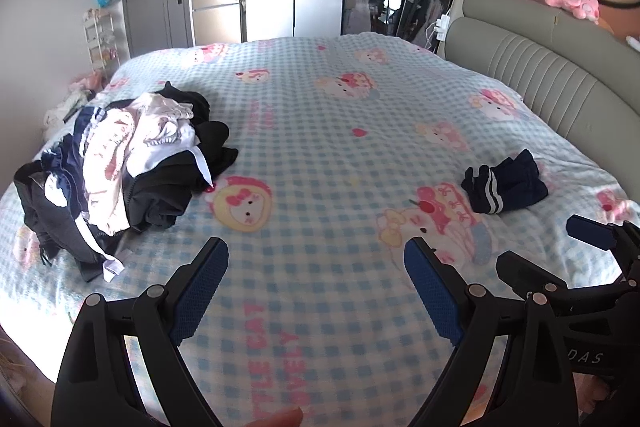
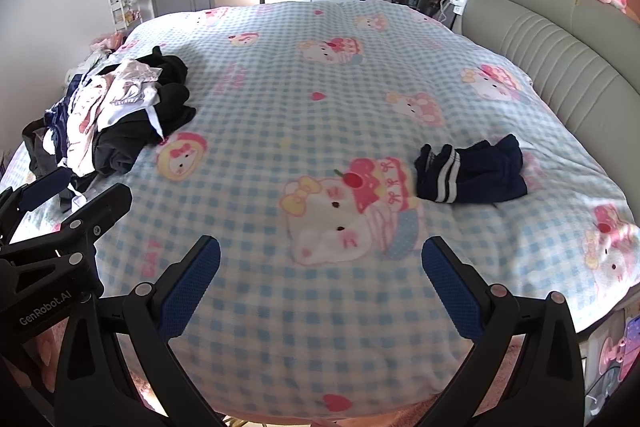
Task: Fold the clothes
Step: 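Reach both grippers toward the pile of clothes on the bed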
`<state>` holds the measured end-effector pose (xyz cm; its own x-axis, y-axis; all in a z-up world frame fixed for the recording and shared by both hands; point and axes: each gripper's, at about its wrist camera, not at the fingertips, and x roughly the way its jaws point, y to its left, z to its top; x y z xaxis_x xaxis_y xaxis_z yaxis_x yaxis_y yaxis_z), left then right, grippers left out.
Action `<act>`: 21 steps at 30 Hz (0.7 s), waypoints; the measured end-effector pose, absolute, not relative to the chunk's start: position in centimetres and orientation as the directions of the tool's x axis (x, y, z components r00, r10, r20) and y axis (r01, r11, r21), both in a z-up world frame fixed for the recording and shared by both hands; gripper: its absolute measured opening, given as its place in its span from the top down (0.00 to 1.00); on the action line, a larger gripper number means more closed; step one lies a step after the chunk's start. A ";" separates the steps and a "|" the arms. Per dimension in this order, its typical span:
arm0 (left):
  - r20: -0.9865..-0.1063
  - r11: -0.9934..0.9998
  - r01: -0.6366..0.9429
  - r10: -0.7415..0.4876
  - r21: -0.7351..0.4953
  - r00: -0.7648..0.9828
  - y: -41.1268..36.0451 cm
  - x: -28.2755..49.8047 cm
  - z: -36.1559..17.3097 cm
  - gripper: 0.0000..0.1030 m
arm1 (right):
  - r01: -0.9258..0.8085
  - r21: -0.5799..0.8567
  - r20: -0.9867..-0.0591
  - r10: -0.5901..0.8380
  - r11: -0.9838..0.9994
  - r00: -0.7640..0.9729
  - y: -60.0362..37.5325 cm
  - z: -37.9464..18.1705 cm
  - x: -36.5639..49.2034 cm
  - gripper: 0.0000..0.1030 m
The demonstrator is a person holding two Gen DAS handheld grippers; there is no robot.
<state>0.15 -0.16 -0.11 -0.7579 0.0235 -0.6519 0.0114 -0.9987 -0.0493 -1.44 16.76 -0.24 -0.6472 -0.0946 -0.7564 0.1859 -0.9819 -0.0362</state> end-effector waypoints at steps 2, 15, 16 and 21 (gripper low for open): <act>-0.657 -0.992 -0.004 0.085 -0.125 -0.749 -0.8 0.5 -0.5 0.11 | 0.218 -0.016 -0.767 -0.128 -0.976 -0.628 15.6 -1.0 -1.9 0.01; -0.710 -0.948 0.225 0.002 -0.226 -0.704 -13.5 1.2 -4.8 0.11 | 0.414 0.110 -0.821 -0.318 -0.903 -0.475 5.6 -5.5 -6.2 0.01; -0.698 -0.946 0.239 -0.020 -0.218 -0.716 -14.8 1.0 -4.6 0.12 | 0.440 0.118 -0.817 -0.339 -0.890 -0.466 3.9 -5.4 -7.0 0.01; -0.656 -0.929 0.350 -0.190 -0.121 -0.730 -21.9 -1.6 -3.2 0.25 | 0.547 0.085 -0.770 -0.403 -0.833 -0.494 -4.3 -3.2 -10.7 0.05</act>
<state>-1.61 -21.86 -3.15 -0.7304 -0.1897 -0.6562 0.3502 -0.9288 -0.1213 -10.68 -4.31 -3.25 -0.4938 -0.4035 -0.7703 0.5473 -0.8326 0.0852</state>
